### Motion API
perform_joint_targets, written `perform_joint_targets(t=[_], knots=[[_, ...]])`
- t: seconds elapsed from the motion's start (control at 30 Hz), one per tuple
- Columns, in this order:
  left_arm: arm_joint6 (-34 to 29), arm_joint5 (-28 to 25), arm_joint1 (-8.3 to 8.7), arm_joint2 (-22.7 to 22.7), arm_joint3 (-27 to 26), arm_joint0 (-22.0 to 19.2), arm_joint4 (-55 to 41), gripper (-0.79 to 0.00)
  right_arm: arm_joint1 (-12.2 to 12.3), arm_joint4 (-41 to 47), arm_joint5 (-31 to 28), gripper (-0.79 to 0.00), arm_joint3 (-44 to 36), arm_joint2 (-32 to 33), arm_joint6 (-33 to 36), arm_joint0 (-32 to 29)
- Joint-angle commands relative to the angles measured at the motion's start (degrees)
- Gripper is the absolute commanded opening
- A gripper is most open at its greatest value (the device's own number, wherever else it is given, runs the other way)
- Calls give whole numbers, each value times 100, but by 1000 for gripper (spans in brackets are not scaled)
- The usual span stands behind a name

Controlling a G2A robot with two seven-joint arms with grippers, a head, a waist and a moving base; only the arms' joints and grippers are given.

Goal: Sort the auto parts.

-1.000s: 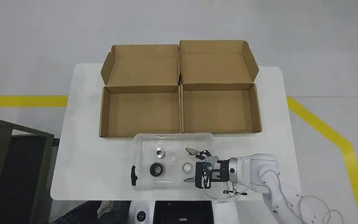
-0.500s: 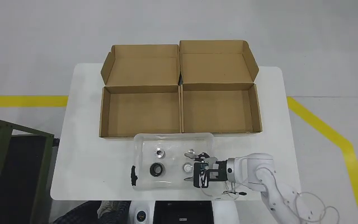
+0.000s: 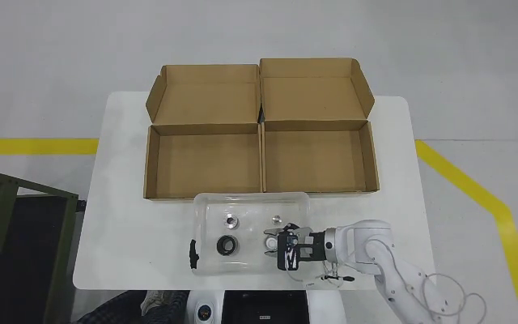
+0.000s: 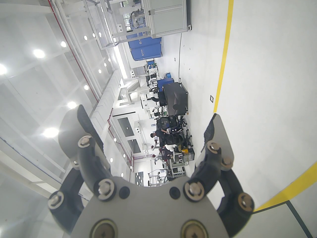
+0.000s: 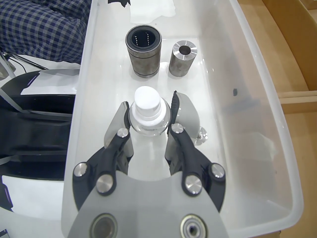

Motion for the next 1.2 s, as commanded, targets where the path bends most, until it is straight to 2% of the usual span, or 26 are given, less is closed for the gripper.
perform_joint_targets(t=[0.0, 0.23, 0.43, 0.93, 1.17], knots=[[0, 0, 0, 0, 0, 0, 0, 0, 10, 11, 0, -785, -20, 4, -1, 14], [0, 0, 0, 0, 0, 0, 0, 0, 53, 59, -47, -785, -287, 65, -141, 10], [0, 0, 0, 0, 0, 0, 0, 0, 84, 152, 84, -785, -491, 195, -532, -35], [0, 0, 0, 0, 0, 0, 0, 0, 7, 523, 929, -785, -105, 161, -2559, 193], [0, 0, 0, 0, 0, 0, 0, 0, -19, 713, 1503, -785, 13, 331, -2976, 201]])
